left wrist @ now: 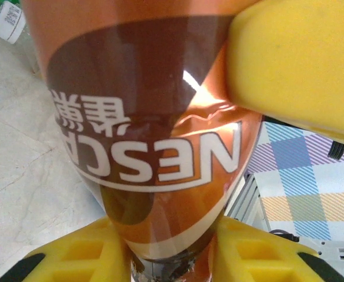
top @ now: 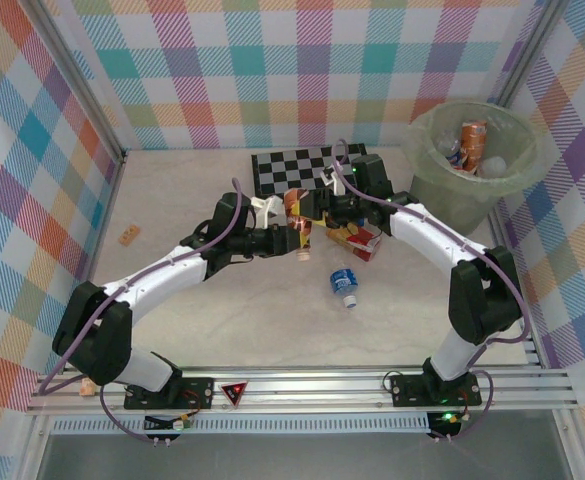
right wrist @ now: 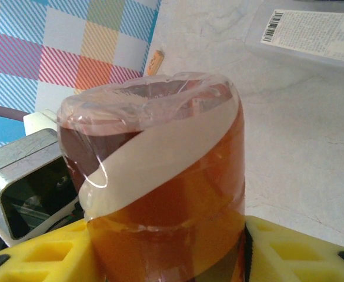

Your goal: Put the plastic bottles in the bin

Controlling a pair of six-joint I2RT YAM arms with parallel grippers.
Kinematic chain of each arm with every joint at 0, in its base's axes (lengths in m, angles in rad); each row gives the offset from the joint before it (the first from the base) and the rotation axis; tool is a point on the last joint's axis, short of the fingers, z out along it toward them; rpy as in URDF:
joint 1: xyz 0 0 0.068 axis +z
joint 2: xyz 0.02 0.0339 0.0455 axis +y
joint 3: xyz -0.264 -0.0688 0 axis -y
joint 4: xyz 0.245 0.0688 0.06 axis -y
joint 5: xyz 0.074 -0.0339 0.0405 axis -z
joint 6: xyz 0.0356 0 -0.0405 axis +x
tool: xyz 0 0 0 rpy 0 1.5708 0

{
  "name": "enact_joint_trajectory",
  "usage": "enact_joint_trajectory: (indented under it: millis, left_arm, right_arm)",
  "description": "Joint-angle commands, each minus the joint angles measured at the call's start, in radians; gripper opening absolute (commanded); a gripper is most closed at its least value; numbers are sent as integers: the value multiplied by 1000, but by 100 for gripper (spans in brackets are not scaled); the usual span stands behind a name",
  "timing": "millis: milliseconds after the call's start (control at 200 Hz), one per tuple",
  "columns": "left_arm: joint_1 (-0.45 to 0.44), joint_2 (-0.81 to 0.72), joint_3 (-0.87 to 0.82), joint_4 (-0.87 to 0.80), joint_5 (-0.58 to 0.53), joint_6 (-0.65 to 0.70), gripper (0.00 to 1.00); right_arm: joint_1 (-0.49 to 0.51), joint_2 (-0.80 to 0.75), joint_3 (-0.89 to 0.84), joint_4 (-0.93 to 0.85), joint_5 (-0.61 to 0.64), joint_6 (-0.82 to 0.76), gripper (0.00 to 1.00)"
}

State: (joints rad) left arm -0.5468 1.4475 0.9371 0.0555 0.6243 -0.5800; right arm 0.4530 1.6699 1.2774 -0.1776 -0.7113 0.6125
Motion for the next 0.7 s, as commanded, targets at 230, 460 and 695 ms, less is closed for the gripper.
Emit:
enact_joint_trajectory:
  millis: [230, 460, 695]
  left_arm:
    - [-6, 2, -22, 29, 27, 0, 73]
    - [-20, 22, -32, 59, 22, -17, 75]
    - [-31, 56, -19, 81, 8, -40, 76]
  right_arm:
    - [-117, -108, 45, -44, 125, -72, 48]
    - [-322, -221, 127, -132, 199, -145, 47]
    - [-565, -288, 217, -106, 215, -94, 43]
